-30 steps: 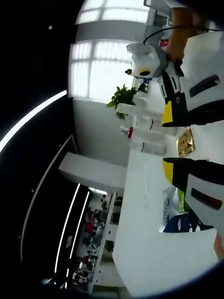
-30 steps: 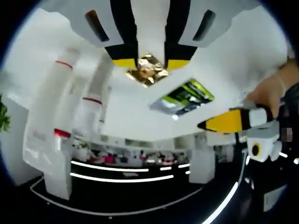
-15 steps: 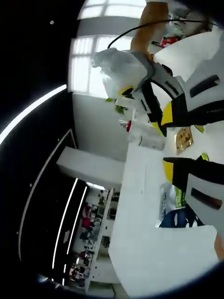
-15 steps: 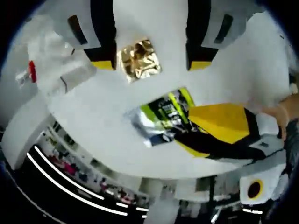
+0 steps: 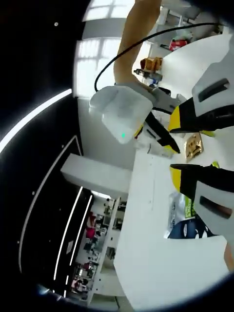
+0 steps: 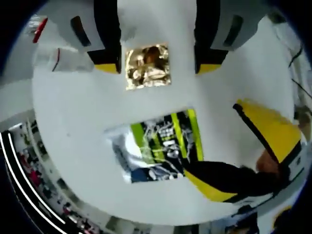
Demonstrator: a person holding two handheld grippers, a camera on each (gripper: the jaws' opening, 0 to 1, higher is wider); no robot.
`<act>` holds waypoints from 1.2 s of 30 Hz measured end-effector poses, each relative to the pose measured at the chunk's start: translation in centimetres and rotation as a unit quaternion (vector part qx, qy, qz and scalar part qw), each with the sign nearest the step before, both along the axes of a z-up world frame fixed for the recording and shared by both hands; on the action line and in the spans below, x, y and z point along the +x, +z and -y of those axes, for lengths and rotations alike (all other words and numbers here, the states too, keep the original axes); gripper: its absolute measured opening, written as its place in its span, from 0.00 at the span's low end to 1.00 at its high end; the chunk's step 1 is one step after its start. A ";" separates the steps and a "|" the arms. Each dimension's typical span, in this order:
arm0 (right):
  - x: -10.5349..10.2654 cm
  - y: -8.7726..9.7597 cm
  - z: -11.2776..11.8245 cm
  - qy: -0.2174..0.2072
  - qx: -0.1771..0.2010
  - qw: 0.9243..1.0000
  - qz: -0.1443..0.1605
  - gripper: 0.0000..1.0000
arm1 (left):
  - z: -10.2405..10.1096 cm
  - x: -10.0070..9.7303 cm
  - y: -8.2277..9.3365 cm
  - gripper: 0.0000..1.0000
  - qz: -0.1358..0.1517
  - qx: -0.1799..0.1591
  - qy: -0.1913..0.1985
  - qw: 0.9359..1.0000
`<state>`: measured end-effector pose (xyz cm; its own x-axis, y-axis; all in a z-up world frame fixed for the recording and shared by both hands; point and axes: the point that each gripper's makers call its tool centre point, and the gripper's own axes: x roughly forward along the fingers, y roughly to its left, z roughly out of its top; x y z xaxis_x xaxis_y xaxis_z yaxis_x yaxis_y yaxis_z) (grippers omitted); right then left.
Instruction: Arrange the skincare products in the storage area until every visible bottle or jar stands upright without overlapping.
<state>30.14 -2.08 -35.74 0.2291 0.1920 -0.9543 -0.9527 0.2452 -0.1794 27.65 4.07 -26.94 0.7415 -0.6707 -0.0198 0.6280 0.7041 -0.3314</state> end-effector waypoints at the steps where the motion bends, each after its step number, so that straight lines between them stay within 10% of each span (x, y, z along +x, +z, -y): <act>1: 0.1 -0.1 0.0 -0.001 0.002 1.000 -0.007 0.62 | 0.0 0.1 0.0 0.26 0.000 -0.001 0.000 1.000; 17: 1.2 -0.8 1.0 -0.047 0.035 0.996 -0.070 0.77 | 0.6 -0.9 0.5 0.25 0.011 -0.002 -0.004 1.000; 24: 0.2 -0.6 0.3 -0.022 0.047 0.996 -0.067 0.63 | 0.4 -0.7 0.5 0.25 0.007 -0.003 -0.001 1.000; 28: -0.2 -0.1 -0.1 -0.014 0.047 0.997 -0.067 0.38 | 0.3 -0.6 0.5 0.25 0.007 -0.002 0.000 1.000; 36: 0.3 0.1 -0.4 0.035 0.032 0.998 -0.040 0.38 | 0.1 -0.3 1.0 0.25 0.009 -0.009 0.002 1.000</act>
